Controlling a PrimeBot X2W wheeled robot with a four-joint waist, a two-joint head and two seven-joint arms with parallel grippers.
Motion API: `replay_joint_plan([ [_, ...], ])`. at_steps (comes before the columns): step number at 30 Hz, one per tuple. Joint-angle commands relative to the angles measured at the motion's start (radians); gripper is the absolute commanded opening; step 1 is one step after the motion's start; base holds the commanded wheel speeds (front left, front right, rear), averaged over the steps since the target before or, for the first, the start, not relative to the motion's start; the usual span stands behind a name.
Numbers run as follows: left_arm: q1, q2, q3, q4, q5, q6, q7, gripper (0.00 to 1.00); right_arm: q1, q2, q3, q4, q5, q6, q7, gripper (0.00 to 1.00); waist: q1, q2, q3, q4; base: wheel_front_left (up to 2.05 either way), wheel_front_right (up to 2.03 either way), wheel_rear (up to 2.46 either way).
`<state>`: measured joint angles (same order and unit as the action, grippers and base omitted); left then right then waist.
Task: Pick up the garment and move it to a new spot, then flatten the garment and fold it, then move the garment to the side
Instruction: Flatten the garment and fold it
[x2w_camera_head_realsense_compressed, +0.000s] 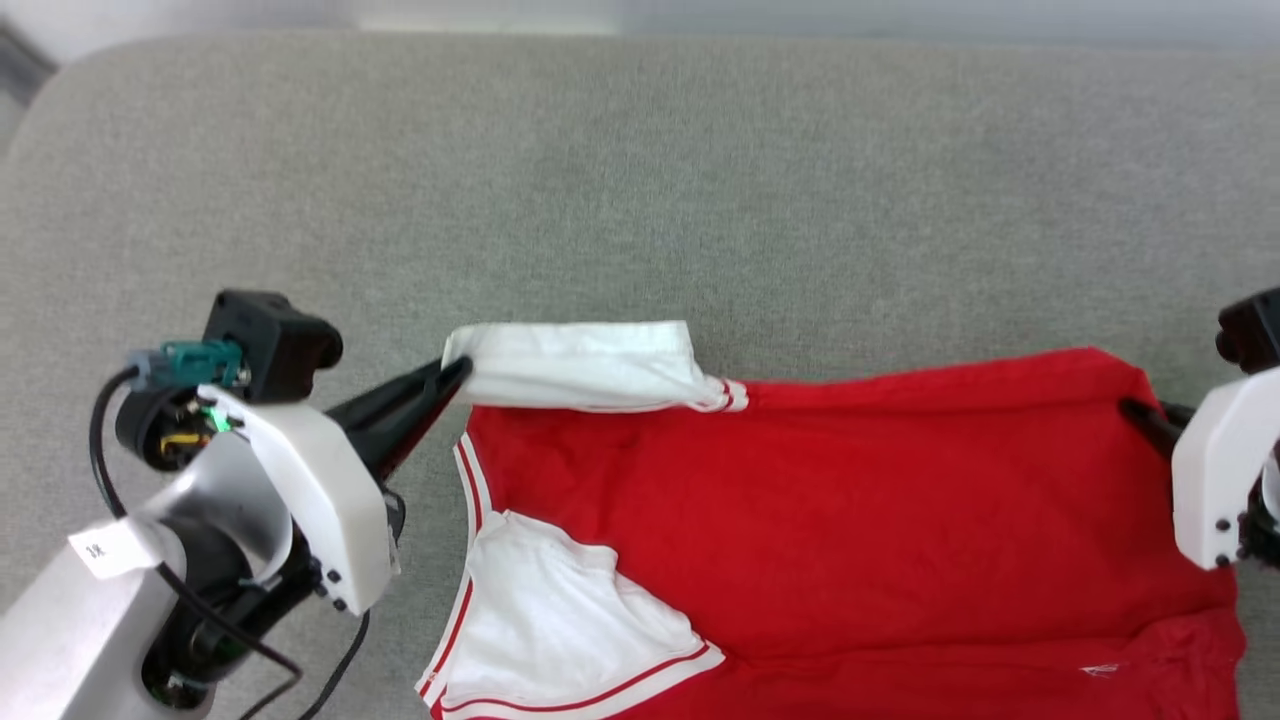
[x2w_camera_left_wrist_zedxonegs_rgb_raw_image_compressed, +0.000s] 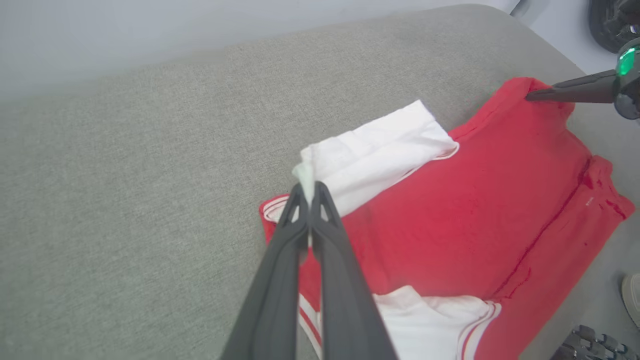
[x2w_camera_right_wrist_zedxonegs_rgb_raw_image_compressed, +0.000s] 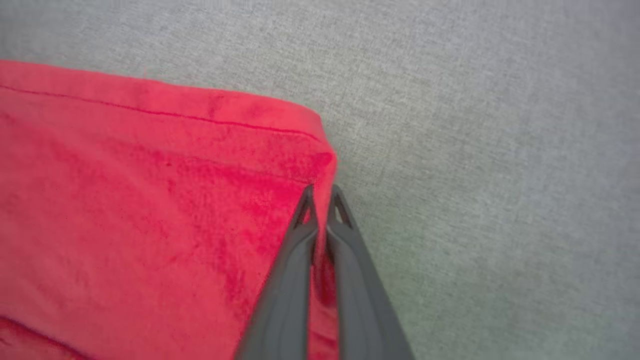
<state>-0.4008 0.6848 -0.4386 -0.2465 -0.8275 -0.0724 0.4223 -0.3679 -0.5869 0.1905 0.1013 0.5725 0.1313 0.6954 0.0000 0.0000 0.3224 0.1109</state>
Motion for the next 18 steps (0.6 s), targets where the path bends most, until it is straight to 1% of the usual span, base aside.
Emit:
replay_joint_plan([
  [1,0.028,0.006,0.004,-0.005,-0.004,0.008,-0.007,0.00,0.034,0.009,-0.014,-0.016,0.000,-0.001,-0.016,0.00,0.0000,0.0000,-0.037,-0.005,0.00,0.00,0.00],
  [6,0.121,0.027,0.013,-0.029,-0.034,0.040,-0.004,0.00,0.144,0.042,-0.068,-0.077,-0.007,-0.001,-0.043,0.00,0.0000,0.0000,-0.087,-0.012,0.00,0.00,0.00],
  [11,0.222,0.053,0.010,-0.072,-0.055,0.074,0.005,0.00,0.257,0.076,-0.113,-0.140,-0.015,-0.001,-0.062,0.00,0.0000,0.0000,-0.115,-0.010,0.00,0.00,0.00],
  [18,0.341,0.067,-0.034,-0.076,-0.054,0.094,0.016,0.00,0.396,0.088,-0.133,-0.185,-0.008,-0.001,-0.130,0.00,0.0000,0.0000,-0.123,-0.001,0.00,0.00,0.00],
])
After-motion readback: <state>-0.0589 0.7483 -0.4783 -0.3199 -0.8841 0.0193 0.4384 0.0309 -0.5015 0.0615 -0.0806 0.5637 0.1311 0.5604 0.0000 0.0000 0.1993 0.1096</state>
